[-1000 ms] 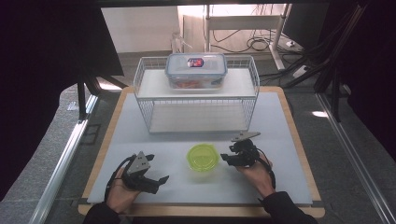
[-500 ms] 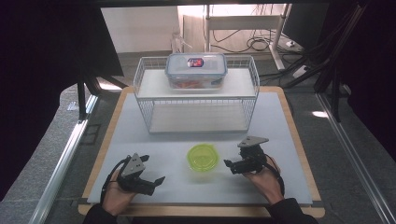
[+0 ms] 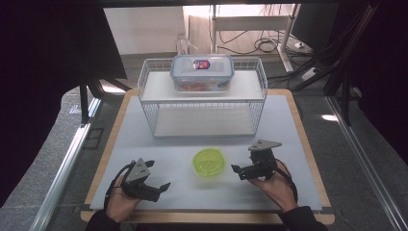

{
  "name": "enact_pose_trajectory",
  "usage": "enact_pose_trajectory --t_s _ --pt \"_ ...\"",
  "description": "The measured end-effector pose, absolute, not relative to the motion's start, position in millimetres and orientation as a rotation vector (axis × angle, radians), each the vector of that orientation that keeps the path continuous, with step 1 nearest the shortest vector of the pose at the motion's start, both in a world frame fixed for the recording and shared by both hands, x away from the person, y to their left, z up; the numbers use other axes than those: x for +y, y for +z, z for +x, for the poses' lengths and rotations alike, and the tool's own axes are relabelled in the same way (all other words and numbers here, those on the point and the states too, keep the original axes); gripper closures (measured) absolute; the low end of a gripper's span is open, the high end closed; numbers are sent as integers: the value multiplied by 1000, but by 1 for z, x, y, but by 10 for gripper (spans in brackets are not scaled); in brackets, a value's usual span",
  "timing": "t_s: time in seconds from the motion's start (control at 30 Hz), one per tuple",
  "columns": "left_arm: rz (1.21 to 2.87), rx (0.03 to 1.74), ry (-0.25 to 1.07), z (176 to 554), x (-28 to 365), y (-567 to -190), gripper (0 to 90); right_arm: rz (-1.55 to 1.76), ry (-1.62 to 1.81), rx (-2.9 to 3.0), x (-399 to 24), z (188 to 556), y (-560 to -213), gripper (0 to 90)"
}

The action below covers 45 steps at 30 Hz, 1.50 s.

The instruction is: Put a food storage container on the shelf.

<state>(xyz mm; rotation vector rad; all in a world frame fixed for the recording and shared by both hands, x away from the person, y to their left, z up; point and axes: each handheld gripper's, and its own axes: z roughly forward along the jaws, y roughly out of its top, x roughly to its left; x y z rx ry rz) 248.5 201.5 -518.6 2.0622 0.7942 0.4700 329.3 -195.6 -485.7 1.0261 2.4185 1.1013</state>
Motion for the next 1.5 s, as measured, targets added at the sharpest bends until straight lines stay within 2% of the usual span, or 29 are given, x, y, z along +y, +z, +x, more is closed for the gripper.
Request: enact_pose_trajectory --t_s 0.47,0.77,1.0,1.33,1.5 --pt "2069 784 475 248 201 -519 39 1080 1172 2418 -195 325 -475 314" --pt "2070 782 478 248 200 -519 41 1153 1340 2438 -191 331 -475 387" --pt "2073 774 484 248 199 -519 42 1249 1423 2480 -183 342 -483 508" --pt "2084 769 483 248 198 -520 43 1394 1511 2564 -172 361 -498 608" --pt "2084 767 481 248 198 -520 44 1500 1590 2591 -171 371 -505 687"
